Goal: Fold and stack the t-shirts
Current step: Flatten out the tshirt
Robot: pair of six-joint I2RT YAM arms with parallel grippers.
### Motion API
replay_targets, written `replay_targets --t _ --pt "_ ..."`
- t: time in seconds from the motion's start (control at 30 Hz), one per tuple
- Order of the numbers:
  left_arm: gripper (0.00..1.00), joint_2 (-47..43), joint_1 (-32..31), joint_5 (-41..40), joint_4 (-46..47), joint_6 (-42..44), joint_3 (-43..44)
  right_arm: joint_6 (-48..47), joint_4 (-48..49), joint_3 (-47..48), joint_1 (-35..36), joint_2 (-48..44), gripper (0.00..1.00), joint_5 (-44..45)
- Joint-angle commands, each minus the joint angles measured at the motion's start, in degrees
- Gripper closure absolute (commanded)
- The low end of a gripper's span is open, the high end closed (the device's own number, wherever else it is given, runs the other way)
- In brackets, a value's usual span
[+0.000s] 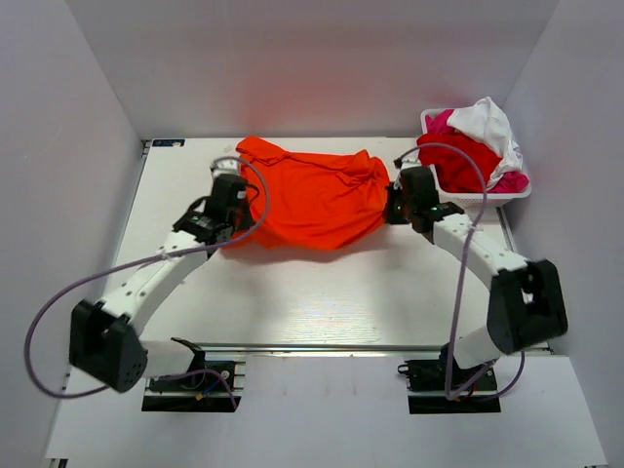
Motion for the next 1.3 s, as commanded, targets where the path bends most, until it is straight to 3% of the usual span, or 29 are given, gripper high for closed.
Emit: replay_targets --t 0.0,0.3,0.57,0.8,0.93,1.1,1.27 --pt "1.00 -7.45 0.44 -9.22 3.67 3.71 6.55 -2.28 -0.02 5.23 0.10 -8.20 1.00 1.02" --pt "1.00 -13.69 0.44 -10.98 10.61 15.91 21.67 -9.40 2.36 15.76 0.01 -18.95 1.00 3.92" --pt "1.00 -14.84 -0.08 -4.49 12.03 24.80 38.28 -15.99 -3.09 30.53 -0.08 -23.86 1.00 -1.43" --pt "1.00 -14.84 0.44 3.59 8.69 28.14 51.28 -17.67 -7.31 36.26 0.18 -32.13 1.00 -8.90" --pt "1.00 -14.84 0.44 8.08 7.89 28.14 54.28 -17.67 -6.27 36.70 -0.08 -35.83 1.00 -11.98" --pt "1.00 -13.44 0.44 8.18 7.28 28.67 56.84 -17.23 -5.04 36.00 -0.08 -36.89 1.00 -8.92" --pt "1.00 -10.98 0.44 2.65 10.61 28.15 48.34 -14.69 -3.10 28.38 -0.08 -35.39 1.00 -6.28"
